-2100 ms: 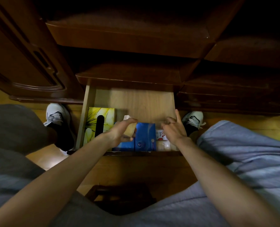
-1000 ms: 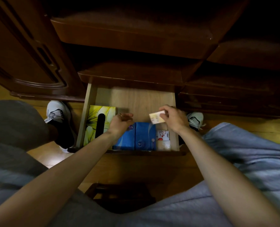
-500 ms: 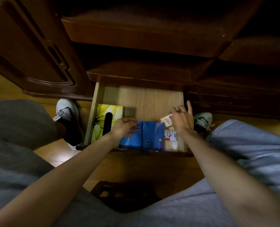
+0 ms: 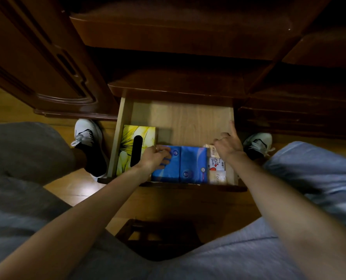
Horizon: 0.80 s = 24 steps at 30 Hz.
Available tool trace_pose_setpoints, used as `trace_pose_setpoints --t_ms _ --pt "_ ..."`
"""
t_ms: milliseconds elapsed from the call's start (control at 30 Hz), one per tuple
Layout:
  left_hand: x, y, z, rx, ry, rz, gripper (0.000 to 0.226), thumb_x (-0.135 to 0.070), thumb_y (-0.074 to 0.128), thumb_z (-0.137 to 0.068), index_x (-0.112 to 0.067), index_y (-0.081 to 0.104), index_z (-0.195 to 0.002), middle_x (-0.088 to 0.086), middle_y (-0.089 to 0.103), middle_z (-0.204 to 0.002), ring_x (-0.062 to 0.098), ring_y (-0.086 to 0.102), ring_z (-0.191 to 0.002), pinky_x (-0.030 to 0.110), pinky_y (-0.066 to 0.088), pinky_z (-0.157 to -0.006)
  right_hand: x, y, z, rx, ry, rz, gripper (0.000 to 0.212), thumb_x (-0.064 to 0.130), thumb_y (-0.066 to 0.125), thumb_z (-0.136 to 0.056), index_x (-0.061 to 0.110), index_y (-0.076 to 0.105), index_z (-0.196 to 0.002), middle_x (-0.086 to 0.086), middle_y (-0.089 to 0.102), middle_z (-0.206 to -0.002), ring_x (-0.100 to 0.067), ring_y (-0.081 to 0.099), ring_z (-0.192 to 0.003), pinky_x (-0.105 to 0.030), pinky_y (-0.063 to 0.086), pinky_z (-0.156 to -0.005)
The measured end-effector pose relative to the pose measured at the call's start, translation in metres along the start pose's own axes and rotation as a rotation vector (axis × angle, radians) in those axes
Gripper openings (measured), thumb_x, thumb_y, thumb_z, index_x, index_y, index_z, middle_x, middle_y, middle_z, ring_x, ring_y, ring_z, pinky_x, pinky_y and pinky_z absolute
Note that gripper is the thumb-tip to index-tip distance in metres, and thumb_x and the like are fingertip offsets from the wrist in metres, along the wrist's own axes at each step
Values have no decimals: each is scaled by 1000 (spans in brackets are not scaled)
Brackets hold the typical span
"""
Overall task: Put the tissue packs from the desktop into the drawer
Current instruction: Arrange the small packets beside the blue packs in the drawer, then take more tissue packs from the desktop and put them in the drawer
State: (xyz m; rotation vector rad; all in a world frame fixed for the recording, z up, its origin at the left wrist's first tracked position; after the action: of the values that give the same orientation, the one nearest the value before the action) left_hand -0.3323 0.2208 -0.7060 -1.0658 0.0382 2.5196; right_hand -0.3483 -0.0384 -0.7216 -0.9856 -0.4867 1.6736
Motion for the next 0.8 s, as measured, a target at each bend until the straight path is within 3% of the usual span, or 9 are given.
trace_pose_setpoints --t_ms 67,167,300,367,467,567,633,700,800 --pt "0 2 -3 39 146 -286 16 -15 60 -98 -17 69 -110 7 70 -106 16 65 -87 25 55 -71 0 1 1 3 -15 9 31 29 58 -94 26 65 -123 -2 66 -129 -27 36 -147 -62 -23 -116" --pt "8 8 -2 180 330 -723 41 -26 61 -98 -15 58 -137 7 63 -132 23 62 -115 40 51 -98 9 3 2 -36 -26 57 56 33 56 -93 20 46 -147 -7 59 -141 -28 30 -150 -60 -17 -120" --pt "15 9 -2 182 454 -957 55 -35 60 -97 -17 46 -147 6 43 -151 25 37 -140 41 38 -112 25 9 0 -5 -57 54 43 28 54 -93 19 56 -135 -1 70 -112 -25 55 -128 -62 -21 -118" --pt "16 8 -2 206 497 -1061 57 -36 59 -97 -17 44 -148 3 38 -153 24 32 -142 41 36 -114 25 9 -2 27 -60 61 43 26 53 -94 18 54 -136 0 72 -108 -24 60 -122 -61 -24 -114" --pt "18 8 0 254 551 -1231 58 -36 55 -98 -13 41 -150 3 34 -153 24 30 -142 39 35 -113 24 7 -4 58 -66 36 46 27 51 -95 21 50 -140 1 71 -118 -22 59 -125 -59 -21 -118" --pt "22 11 2 278 557 -1337 58 -34 49 -100 -11 37 -152 7 30 -154 27 27 -143 40 35 -112 21 -1 4 105 -40 32 59 34 58 -92 26 44 -149 -3 54 -147 -25 34 -147 -59 -15 -120" --pt "16 11 5 297 519 -1361 54 -33 44 -103 -12 37 -152 9 28 -156 30 27 -143 43 33 -113 17 -17 15 47 -8 34 74 42 66 -87 23 39 -153 -4 43 -156 -26 23 -151 -58 -7 -122" --pt "0 12 9 323 471 -1340 47 -31 44 -104 -9 46 -145 12 37 -152 31 36 -139 42 35 -111 12 -41 28 11 -7 -9 82 43 69 -86 19 34 -156 -6 39 -158 -28 24 -150 -55 6 -122" --pt "-51 -1 17 251 461 -1135 38 -25 49 -103 -8 55 -137 16 57 -138 34 53 -127 39 44 -101 0 -86 47 -9 -53 -276 60 23 56 -98 20 36 -155 -9 42 -157 -29 37 -144 -45 27 -116"
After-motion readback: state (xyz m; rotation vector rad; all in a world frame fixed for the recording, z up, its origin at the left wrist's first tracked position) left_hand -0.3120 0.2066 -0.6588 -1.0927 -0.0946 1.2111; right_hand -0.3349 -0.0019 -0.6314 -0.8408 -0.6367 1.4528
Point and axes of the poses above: each hand's wrist, its own z-axis away from the middle knuckle, its own y-axis out of the palm, x = y × z, the point moved 4 cm from there along -z, towards the middle knuckle
